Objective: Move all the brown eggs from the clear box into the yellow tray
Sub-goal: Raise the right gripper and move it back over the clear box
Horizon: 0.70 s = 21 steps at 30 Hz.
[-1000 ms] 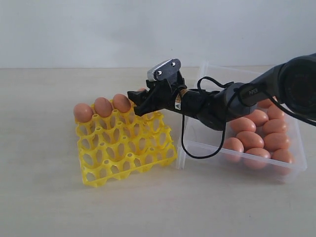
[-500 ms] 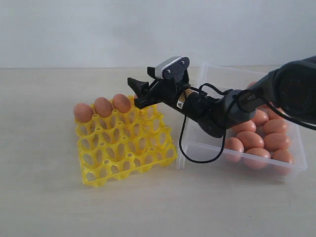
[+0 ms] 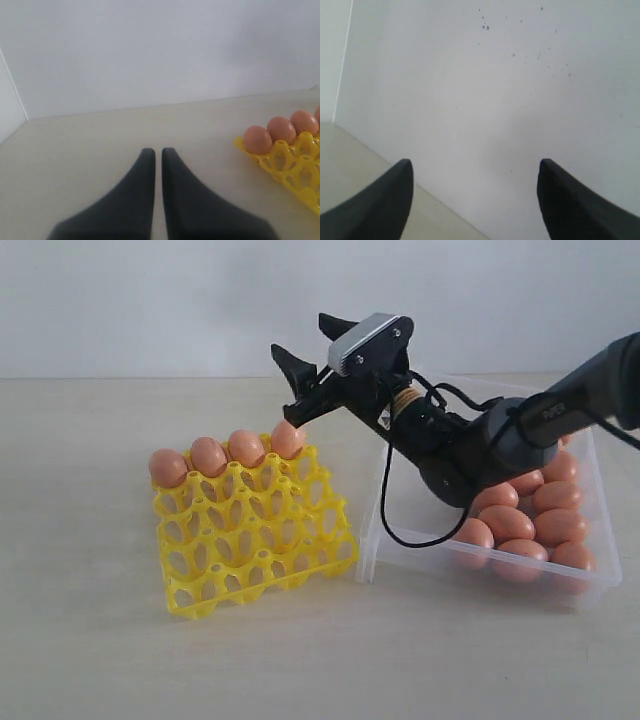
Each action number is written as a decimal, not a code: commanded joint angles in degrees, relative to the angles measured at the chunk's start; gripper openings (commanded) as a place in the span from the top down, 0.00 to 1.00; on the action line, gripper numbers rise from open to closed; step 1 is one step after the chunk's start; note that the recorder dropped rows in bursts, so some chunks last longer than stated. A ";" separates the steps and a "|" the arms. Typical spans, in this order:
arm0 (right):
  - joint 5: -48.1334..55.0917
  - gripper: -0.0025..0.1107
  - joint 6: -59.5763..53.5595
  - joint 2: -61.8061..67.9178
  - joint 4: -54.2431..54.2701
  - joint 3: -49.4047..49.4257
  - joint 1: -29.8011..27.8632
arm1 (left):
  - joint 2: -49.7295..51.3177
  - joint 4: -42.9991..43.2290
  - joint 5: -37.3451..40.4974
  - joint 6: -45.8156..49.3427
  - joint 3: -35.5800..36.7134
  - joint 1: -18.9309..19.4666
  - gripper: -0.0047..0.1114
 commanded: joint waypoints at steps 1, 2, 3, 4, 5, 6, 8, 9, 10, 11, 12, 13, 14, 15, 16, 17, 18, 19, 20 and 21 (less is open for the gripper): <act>-0.65 0.42 -9.40 -5.90 4.94 5.61 -0.46 | -0.04 -0.02 -0.18 -0.29 0.23 -0.27 0.93; -0.65 0.42 -11.80 -7.13 7.05 7.09 -0.46 | -0.04 -0.02 -0.18 -0.29 0.23 -0.27 0.93; -0.65 0.42 -13.77 -8.12 9.10 8.31 -0.46 | -0.04 -0.02 -0.18 -0.29 0.23 -0.27 0.93; -0.65 0.42 -16.13 -9.35 12.12 9.82 -0.46 | -0.04 -0.02 -0.18 -0.29 0.23 -0.27 0.93; -0.65 0.42 -18.49 -10.52 15.61 11.26 -0.46 | -0.04 -0.02 -0.18 -0.29 0.23 -0.27 0.93; -0.65 0.42 -20.25 -11.49 18.81 12.67 -0.46 | -0.04 -0.02 -0.18 -0.29 0.23 -0.27 0.93; -0.65 0.42 -23.23 -13.73 28.29 15.10 -0.46 | -0.04 -0.02 -0.18 -0.29 0.23 -0.27 0.93; -0.65 0.42 -25.49 -15.76 39.81 16.65 -0.46 | -0.04 -0.02 -0.18 -0.29 0.23 -0.27 0.93; -0.65 0.42 -26.35 -16.48 44.15 17.11 -0.46 | -0.04 -0.02 -0.18 -0.29 0.23 -0.27 0.93; -0.65 0.42 -29.60 -18.23 51.93 18.16 -0.66 | -0.04 -0.02 -0.18 -0.29 0.23 -0.27 0.93; -0.65 0.42 -30.96 -18.85 53.35 18.70 -1.04 | -0.04 -0.02 -0.18 -0.29 0.23 -0.27 0.93; -0.65 0.42 -33.05 -20.33 53.89 19.67 -1.79 | -0.04 -0.02 -0.18 -0.29 0.23 -0.27 0.93; -0.65 0.42 -33.61 -20.82 53.89 19.85 -2.08 | -0.04 -0.02 -0.18 -0.29 0.23 -0.27 0.93; 3.70 0.42 -35.39 -22.05 53.89 20.00 -2.90 | -0.04 -0.02 -0.18 -0.29 0.23 -0.27 0.93; 6.78 0.42 -36.53 -22.64 53.89 20.00 -3.38 | -0.04 -0.02 -0.18 -0.29 0.23 -0.27 0.93; 13.99 0.42 -39.20 -23.74 53.89 20.00 -4.54 | -0.04 -0.02 -0.18 -0.29 0.23 -0.27 0.93; 21.55 0.42 -42.90 -24.82 53.48 20.00 -5.89 | -0.04 -0.02 -0.18 -0.29 0.23 -0.27 0.93; 26.25 0.42 -44.34 -25.39 53.36 19.84 -6.77 | -0.04 -0.02 -0.18 -0.29 0.23 -0.27 0.93; 37.87 0.42 -45.44 -26.11 53.76 18.46 -8.67 | -0.04 -0.02 -0.18 -0.29 0.23 -0.27 0.93; 45.15 0.42 -45.44 -26.11 54.09 17.14 -9.87 | -0.04 -0.02 -0.18 -0.29 0.23 -0.27 0.93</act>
